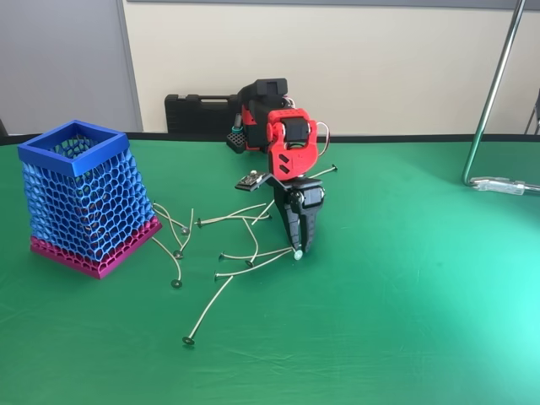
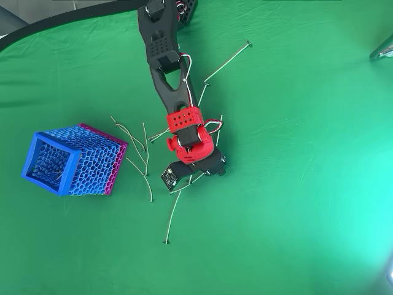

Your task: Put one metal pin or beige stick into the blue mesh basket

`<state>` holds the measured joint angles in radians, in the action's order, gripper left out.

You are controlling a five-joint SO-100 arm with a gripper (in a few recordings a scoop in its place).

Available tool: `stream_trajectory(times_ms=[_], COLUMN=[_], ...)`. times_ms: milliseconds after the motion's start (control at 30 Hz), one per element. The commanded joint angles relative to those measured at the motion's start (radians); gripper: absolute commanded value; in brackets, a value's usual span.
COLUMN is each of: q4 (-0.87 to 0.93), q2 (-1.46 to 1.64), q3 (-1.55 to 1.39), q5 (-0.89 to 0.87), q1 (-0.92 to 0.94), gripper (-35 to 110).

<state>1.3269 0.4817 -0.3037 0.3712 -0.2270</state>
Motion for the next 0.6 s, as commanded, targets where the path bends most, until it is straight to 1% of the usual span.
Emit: stream_trajectory(times_ms=[0,567], q4=[0.006,0.006], q2=[0.005,-0.012], q3=[0.044,0.092], q5=[0.006,0.002], q1=[-0.003,0.014], gripper=[16,16])
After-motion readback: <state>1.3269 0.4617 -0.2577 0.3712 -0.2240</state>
